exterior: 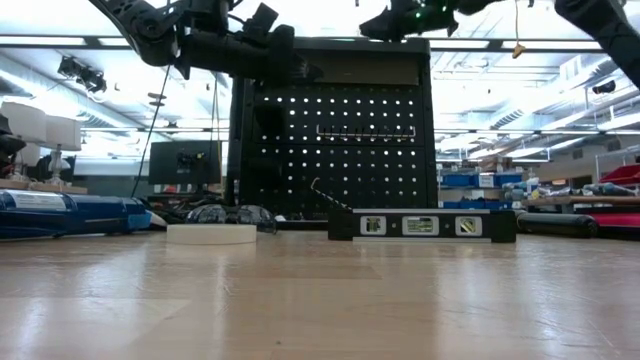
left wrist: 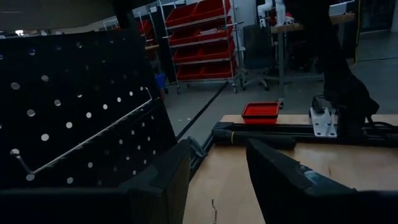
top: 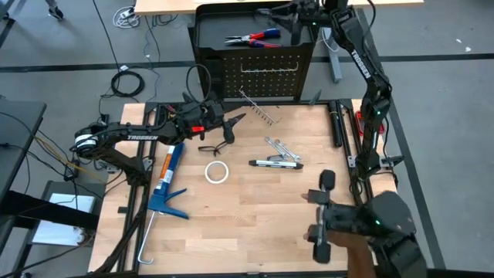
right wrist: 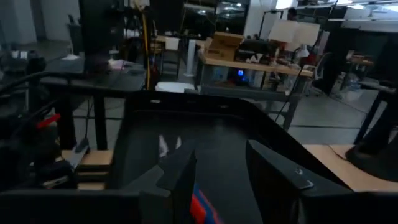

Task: Hang tools onto peg board
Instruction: Remove the pliers from the peg board bin

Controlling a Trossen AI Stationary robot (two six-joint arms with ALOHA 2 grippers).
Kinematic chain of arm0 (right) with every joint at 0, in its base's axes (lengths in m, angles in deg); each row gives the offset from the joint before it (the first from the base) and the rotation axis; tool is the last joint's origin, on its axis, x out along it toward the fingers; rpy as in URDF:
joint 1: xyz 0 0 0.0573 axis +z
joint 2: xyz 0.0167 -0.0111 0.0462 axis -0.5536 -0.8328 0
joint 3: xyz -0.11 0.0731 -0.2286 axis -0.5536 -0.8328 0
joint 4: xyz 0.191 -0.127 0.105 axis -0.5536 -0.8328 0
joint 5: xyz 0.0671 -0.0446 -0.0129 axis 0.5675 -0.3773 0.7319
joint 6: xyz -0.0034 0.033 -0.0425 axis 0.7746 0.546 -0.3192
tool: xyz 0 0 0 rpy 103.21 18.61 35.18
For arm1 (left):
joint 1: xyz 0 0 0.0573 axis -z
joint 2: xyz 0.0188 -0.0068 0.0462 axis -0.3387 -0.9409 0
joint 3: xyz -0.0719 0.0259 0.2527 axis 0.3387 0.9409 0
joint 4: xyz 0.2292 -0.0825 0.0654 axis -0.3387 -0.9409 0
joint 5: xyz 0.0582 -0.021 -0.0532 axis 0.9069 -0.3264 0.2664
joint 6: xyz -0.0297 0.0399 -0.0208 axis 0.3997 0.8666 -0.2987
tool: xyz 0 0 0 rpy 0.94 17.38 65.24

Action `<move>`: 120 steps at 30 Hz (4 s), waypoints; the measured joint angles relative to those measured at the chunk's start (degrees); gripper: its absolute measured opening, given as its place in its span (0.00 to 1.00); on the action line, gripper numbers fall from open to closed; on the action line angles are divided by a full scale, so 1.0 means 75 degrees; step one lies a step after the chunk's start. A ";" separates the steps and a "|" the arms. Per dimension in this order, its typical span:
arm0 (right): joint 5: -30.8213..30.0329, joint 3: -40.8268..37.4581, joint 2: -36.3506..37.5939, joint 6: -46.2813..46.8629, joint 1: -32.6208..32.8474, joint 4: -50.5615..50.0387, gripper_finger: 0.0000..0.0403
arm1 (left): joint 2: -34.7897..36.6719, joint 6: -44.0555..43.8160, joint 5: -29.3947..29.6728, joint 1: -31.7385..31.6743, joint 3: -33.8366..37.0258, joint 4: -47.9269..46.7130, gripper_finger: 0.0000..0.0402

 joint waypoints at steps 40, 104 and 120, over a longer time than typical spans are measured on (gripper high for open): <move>0.0196 0.0012 -0.0565 0.0645 -0.0208 -0.1141 0.45 | 0.0000 0.0272 -0.0026 0.0108 0.0003 -0.0165 0.40; -0.1060 0.0000 -0.0565 0.1125 0.0029 -0.1848 0.38 | 0.0000 0.0297 -0.0315 0.0108 0.0006 -0.0342 0.40; -0.1585 0.0009 -0.0571 0.0878 -0.0035 -0.1748 0.13 | 0.0000 0.0292 -0.0315 0.0108 0.0006 -0.0334 0.40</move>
